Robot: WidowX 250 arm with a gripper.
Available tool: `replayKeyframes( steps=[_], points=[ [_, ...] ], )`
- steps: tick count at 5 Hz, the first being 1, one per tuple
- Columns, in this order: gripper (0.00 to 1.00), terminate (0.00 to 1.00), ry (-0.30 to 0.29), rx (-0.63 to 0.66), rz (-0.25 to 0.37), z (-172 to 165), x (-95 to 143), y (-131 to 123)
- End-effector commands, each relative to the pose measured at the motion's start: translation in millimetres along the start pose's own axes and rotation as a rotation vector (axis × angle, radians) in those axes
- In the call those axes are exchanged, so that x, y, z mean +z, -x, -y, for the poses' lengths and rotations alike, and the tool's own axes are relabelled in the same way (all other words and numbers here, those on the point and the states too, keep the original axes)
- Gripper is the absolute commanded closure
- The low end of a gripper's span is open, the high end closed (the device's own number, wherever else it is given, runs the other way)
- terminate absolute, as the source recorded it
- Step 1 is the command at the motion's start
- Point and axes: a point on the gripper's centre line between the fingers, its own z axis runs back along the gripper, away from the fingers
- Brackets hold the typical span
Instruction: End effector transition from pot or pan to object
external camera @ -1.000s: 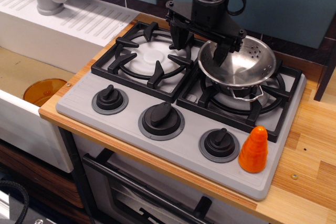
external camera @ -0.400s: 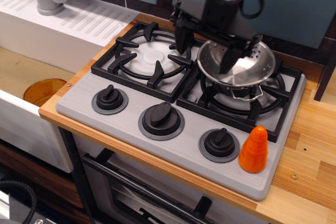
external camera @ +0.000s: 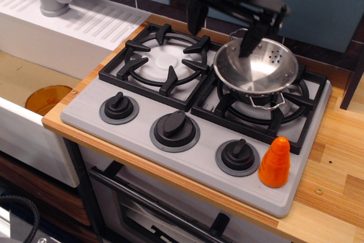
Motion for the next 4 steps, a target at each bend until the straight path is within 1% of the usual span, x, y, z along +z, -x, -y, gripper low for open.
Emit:
replayKeyframes(
  steps=[1,2,3,4],
  points=[
    [0.00,0.00,0.016,-0.056,0.190,7.9,16.7,17.9],
    [0.00,0.00,0.006,-0.072,0.285,24.1,19.9,35.3],
    [0.00,0.00,-0.008,-0.070,0.300,41.5,30.4,45.7],
    [0.00,0.00,-0.011,-0.055,0.282,60.4,41.5,48.1]
  ],
)
